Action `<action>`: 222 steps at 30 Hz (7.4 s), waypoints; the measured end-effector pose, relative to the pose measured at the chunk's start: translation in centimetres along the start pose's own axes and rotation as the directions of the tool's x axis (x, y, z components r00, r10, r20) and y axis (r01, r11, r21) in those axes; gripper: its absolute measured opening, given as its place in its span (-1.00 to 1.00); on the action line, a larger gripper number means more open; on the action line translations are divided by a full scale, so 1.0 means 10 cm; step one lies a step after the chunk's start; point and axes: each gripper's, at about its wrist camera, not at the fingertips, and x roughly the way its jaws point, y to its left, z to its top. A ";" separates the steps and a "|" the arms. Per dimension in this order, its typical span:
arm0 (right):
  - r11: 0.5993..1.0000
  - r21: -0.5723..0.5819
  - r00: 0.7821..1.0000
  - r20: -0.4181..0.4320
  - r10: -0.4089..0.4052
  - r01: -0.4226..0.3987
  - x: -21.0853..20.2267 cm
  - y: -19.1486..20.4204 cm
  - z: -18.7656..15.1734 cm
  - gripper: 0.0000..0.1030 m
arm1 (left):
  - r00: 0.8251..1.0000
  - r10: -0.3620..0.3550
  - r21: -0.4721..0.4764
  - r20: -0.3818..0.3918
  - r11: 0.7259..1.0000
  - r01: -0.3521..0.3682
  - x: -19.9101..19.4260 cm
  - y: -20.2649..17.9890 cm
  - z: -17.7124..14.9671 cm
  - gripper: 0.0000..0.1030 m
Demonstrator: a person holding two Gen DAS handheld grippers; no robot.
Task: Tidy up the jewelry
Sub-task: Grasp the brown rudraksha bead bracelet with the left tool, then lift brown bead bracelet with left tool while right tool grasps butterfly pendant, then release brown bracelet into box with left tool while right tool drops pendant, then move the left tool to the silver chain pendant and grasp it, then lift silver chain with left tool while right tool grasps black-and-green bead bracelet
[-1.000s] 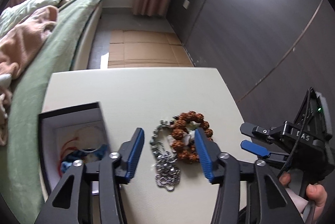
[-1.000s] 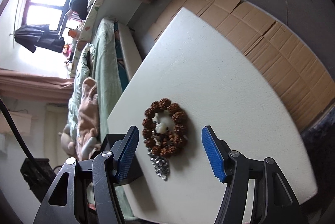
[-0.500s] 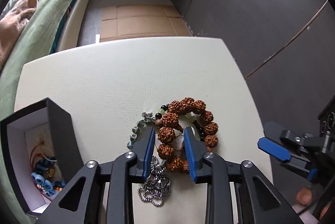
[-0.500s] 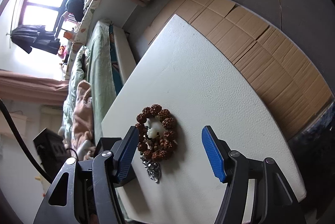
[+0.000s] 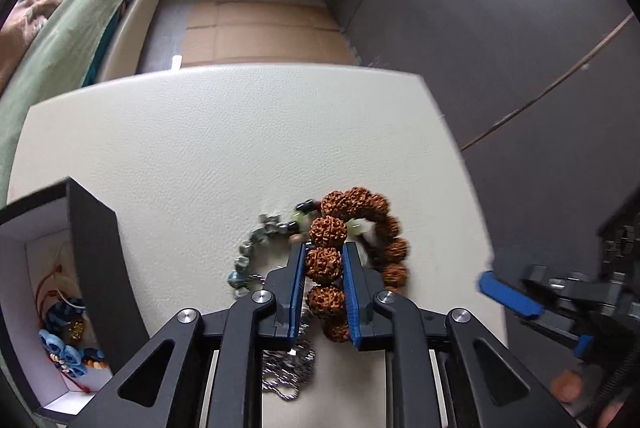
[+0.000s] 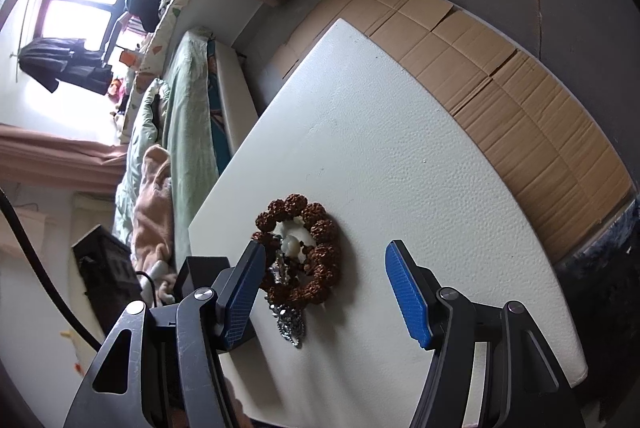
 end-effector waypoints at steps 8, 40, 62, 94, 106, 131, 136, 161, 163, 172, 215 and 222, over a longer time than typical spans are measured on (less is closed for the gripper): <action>0.999 0.023 0.999 0.041 0.027 -0.028 -0.07 -0.03 0.03 0.23 | 0.992 -0.113 0.039 0.062 0.993 0.111 -0.41 -0.20 0.02 -0.63; 0.995 -0.102 0.983 -0.184 -0.011 -0.008 0.85 0.50 -0.23 -0.36 | 0.971 -0.049 -0.087 0.234 0.994 0.071 -1.43 0.63 -0.09 -0.63; 0.979 -0.190 0.989 -0.115 -0.095 0.072 0.83 0.67 -0.23 -0.91 | 0.967 -0.014 -0.145 0.254 0.988 0.052 -1.63 1.02 -0.17 -0.63; 0.911 -0.290 0.952 -0.176 0.250 -0.293 0.78 1.55 -0.67 -0.92 | 0.972 0.083 -0.253 0.219 0.967 -0.026 -1.59 1.48 -0.31 0.70; 0.917 -0.244 0.927 -0.284 0.244 -0.316 1.26 1.75 -0.77 -0.74 | 0.963 0.119 -0.294 0.244 0.955 -0.043 -1.73 1.61 -0.39 0.70; 0.989 -0.148 0.997 0.068 0.028 -0.018 0.15 0.74 -0.17 0.96 | 0.952 0.055 -0.158 0.301 0.987 -0.007 -1.37 0.76 -0.26 1.00; 0.996 -0.086 0.995 0.095 0.017 -0.009 -0.04 0.47 -0.08 0.97 | 0.966 0.050 -0.101 0.254 0.995 -0.025 -1.20 0.47 -0.26 1.00; 0.996 0.053 0.993 0.097 0.063 -0.068 -0.39 -0.21 0.09 0.97 | 0.986 0.162 0.052 -0.039 0.986 -0.160 -0.21 -0.19 -0.44 0.07; 0.996 0.048 0.994 0.092 0.065 -0.070 -0.38 -0.20 0.09 0.97 | 0.984 0.172 0.046 -0.054 0.984 -0.170 -0.16 -0.19 -0.46 0.07; 0.997 0.042 0.994 0.086 0.068 -0.072 -0.35 -0.17 0.09 0.97 | 0.950 0.311 0.017 -0.036 0.950 -0.310 0.03 -0.12 -0.44 0.04; 0.987 -0.160 0.997 -0.063 -0.037 0.026 0.33 0.33 -0.05 0.46 | 0.975 0.113 -0.060 0.191 0.993 -0.103 -1.23 0.09 -0.13 -0.22; 0.947 -0.270 0.980 -0.049 -0.194 0.175 0.67 0.48 -0.06 -0.05 | 0.964 0.115 -0.069 0.242 0.992 -0.101 -1.53 0.19 -0.04 -0.22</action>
